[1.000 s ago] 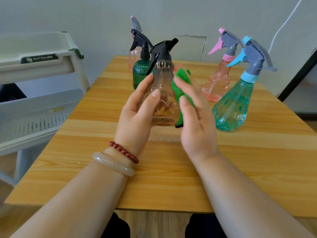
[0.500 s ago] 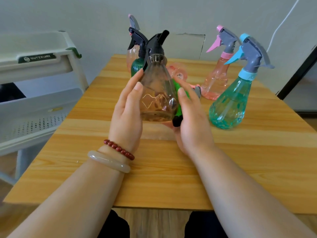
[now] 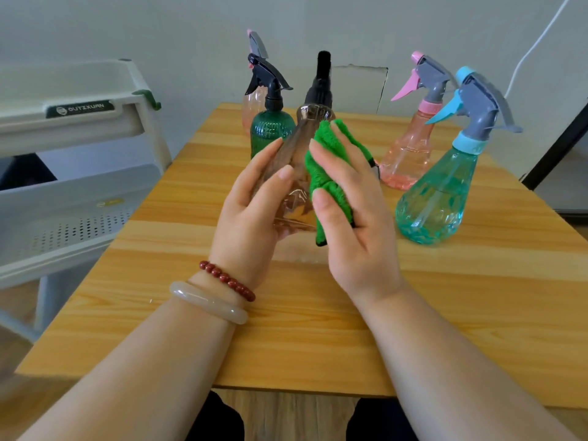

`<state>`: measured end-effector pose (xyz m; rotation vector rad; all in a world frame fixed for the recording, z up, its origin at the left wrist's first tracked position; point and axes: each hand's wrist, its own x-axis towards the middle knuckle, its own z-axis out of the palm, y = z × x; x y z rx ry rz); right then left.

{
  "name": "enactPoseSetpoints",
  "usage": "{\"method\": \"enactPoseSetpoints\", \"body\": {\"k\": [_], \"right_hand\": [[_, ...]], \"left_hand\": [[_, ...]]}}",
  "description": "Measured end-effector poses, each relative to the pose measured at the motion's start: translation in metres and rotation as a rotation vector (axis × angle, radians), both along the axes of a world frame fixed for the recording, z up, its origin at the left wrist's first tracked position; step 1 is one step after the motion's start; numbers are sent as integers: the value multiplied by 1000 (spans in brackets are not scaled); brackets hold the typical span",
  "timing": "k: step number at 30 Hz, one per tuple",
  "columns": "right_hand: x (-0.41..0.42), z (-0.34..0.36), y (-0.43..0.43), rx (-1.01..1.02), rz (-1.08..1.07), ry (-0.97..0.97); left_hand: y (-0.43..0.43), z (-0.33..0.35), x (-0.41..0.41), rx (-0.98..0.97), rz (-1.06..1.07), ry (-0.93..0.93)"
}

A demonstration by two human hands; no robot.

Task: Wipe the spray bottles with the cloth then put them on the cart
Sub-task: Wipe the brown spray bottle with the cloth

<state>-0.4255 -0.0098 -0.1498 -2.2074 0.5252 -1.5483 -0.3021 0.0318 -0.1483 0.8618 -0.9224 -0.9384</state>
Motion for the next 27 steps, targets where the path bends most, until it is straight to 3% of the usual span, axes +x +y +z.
{"method": "enactPoseSetpoints", "body": {"k": [4, 6, 8, 10, 14, 17, 23, 27], "right_hand": [[0, 0, -7, 499, 89, -207], [-2, 0, -6, 431, 60, -177], [-3, -5, 1, 144, 5, -47], [-2, -4, -1, 22, 17, 21], [-3, -2, -11, 178, -54, -49], [-8, -2, -13, 342, -61, -119], [-11, -2, -9, 93, 65, 62], [-8, 0, -14, 185, -71, -7]], "left_hand": [[-2, 1, -3, -28, -39, 58], [-2, 2, -4, -17, -24, 48], [-1, 1, -2, -2, 12, 29], [0, -1, 0, 1, 52, -28], [2, -3, -3, -72, 102, -285], [0, -6, -11, -108, 89, -347], [0, -6, -2, -142, 152, -324], [2, -6, -7, -137, 121, -439]]}}
